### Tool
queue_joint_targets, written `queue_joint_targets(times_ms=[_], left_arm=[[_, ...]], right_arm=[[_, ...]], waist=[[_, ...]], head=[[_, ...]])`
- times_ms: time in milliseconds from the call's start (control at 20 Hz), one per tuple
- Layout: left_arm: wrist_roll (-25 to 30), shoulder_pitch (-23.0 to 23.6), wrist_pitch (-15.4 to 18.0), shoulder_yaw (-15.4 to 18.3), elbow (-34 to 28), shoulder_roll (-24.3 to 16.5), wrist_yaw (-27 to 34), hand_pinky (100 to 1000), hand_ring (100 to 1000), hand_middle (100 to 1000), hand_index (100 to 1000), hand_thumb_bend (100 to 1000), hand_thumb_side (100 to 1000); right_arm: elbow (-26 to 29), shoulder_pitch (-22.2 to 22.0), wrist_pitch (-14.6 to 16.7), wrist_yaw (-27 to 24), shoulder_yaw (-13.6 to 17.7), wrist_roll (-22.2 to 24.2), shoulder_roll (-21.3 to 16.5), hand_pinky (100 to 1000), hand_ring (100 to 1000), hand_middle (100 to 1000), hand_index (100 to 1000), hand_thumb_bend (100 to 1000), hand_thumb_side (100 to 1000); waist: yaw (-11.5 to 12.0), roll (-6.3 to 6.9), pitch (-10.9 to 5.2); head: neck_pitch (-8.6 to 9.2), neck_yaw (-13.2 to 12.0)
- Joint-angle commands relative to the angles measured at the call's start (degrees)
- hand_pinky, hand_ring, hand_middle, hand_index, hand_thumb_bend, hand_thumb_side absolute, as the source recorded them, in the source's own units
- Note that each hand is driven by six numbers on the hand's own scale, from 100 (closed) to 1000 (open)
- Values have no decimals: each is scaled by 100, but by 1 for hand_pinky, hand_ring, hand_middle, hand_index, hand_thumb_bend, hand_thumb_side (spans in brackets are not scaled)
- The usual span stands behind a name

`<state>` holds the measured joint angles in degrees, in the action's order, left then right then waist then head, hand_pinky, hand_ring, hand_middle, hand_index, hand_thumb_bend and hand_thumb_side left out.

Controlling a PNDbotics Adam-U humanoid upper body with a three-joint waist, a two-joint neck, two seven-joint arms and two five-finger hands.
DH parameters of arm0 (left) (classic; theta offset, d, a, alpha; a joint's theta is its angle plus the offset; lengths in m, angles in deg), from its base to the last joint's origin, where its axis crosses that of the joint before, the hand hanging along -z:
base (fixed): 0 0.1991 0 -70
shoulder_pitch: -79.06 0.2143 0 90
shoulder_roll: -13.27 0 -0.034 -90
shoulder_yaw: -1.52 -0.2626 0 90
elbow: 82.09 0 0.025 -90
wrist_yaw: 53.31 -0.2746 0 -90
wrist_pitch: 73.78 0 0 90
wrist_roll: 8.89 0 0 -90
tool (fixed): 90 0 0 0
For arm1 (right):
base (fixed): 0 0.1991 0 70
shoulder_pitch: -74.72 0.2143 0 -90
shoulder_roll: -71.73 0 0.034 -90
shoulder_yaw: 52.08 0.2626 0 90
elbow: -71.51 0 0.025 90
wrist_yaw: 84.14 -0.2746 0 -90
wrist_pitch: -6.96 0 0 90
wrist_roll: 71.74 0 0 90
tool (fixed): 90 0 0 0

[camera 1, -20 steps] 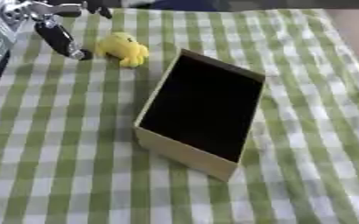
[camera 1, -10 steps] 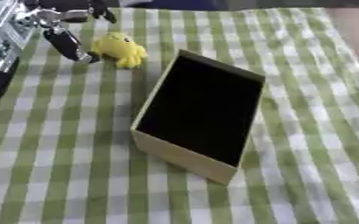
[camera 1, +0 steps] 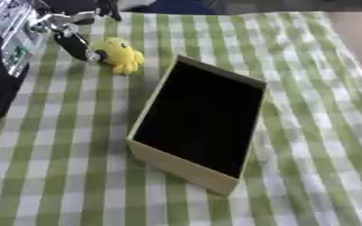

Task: Pick up objects on the table and place them in the box.

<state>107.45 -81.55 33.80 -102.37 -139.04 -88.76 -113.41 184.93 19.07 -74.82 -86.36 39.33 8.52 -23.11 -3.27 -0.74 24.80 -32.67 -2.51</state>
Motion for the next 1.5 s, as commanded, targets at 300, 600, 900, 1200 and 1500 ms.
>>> queue_joint_targets(times_ms=[300, 600, 900, 1200, 1500], left_arm=[[91, -123, -45, 114, 115, -29, -225, 719, 830, 818, 895, 383, 197], [152, -90, -109, 142, 166, -12, -369, 696, 808, 763, 855, 363, 199], [11, -90, -20, 156, 205, 57, -168, 531, 639, 580, 663, 233, 173], [-189, -60, -36, 87, 154, 47, 250, 406, 535, 528, 583, 100, 100], [-320, -22, -229, 71, 182, 10, 267, 359, 495, 542, 585, 100, 100]], right_arm=[[117, 108, 10, -54, 55, -17, -88, 760, 777, 710, 868, 100, 1000], [117, 106, 16, -71, 63, -38, -83, 759, 777, 710, 868, 100, 1000], [117, 78, 1, -76, 78, -68, -74, 760, 778, 710, 869, 100, 1000], [117, 27, -18, -64, 103, -91, -43, 760, 778, 708, 869, 100, 1000], [117, -22, -39, -58, 114, -89, -47, 760, 778, 706, 868, 100, 1000]], waist=[[-46, 33, -59], [-69, 36, -29], [-50, 15, -47], [-54, 0, -97], [-55, -1, -125]], head=[[86, -50], [64, -54], [-2, -55], [-5, -60], [-73, -38]])
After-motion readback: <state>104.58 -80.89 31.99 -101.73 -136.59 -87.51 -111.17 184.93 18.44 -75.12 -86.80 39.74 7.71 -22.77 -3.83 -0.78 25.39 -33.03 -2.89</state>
